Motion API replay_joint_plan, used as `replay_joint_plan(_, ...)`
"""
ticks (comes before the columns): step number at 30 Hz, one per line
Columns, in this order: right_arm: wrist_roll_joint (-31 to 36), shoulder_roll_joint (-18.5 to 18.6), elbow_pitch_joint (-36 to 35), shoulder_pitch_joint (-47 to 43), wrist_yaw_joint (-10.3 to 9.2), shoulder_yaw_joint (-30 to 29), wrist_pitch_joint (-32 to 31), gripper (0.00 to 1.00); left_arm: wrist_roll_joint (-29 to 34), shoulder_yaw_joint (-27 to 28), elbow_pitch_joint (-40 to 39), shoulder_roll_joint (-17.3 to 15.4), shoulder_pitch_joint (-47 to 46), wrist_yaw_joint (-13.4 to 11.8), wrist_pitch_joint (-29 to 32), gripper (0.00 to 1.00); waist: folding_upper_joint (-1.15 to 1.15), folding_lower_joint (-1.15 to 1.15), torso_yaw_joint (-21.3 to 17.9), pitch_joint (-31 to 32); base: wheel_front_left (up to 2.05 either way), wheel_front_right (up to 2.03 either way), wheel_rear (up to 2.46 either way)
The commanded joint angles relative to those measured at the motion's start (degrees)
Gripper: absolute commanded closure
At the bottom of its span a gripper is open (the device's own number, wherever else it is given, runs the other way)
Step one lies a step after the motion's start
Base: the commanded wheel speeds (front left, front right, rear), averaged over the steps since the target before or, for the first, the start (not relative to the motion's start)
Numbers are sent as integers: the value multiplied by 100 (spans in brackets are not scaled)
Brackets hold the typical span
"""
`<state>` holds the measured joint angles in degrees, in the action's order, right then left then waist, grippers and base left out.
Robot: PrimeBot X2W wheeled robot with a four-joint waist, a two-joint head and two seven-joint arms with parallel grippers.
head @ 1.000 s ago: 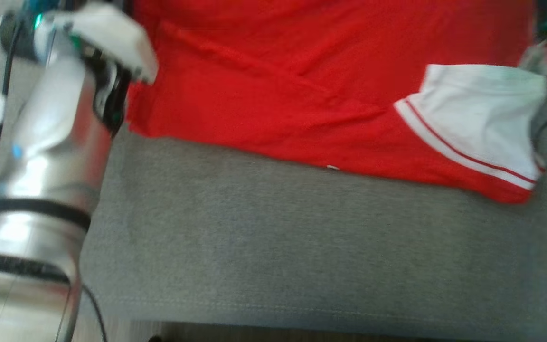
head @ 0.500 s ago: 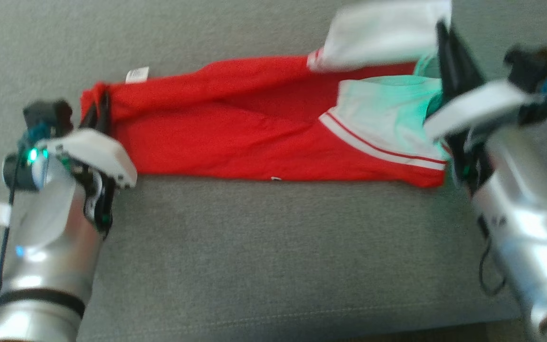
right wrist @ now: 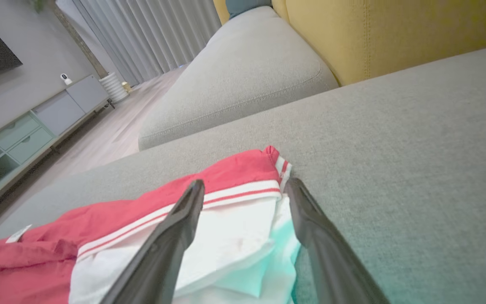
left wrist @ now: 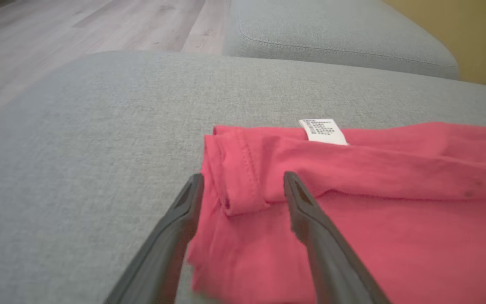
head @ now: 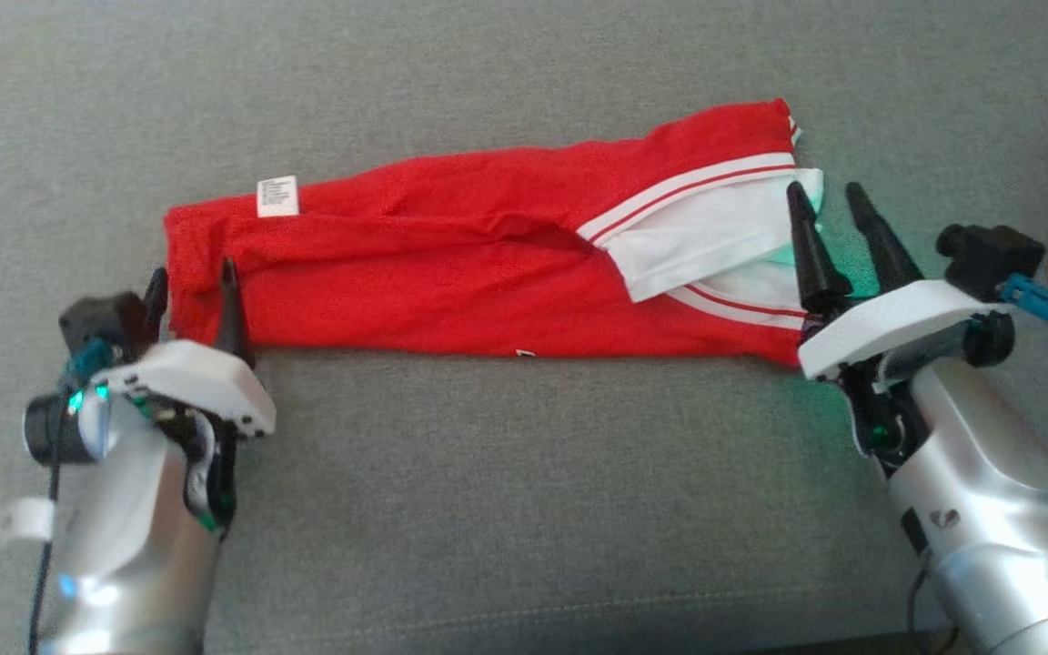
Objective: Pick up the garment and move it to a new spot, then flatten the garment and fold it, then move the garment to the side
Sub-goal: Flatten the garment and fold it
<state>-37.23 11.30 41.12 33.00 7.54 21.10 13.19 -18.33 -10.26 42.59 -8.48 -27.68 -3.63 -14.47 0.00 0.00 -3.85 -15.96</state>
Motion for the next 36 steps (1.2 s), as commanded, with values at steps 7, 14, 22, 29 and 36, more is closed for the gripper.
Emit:
replay_joint_plan(7, 357, -127, 292, -2, -5, -387, 104, 0, 399, 623, -1005, 209, 653, -118, -52, 0, 0, 0, 335, 154, 0, 0, 0)
replay_joint_plan(14, 725, -267, 1304, 103, -5, -734, 4, 0, 628, 823, -1436, 470, 1055, -15, -52, 0, 0, 0, 678, 154, 0, 0, 0)
replay_joint_plan(22, 720, -555, 1926, 125, -5, -740, -211, 0, 756, 911, -1482, 539, 1252, 92, -52, 0, 0, 0, 843, 146, 0, 0, 0)
replay_joint_plan(29, 387, -643, 1911, 41, -5, -504, -325, 100, 815, 915, -1484, 556, 1333, 127, -52, 0, 0, 0, 803, 199, 0, 0, 0)
replay_joint_plan(36, 266, -197, 1801, 173, -5, -742, 47, 100, 601, 674, -1540, 558, 1426, 92, -52, 0, 0, 0, 625, 317, 0, 0, 0)
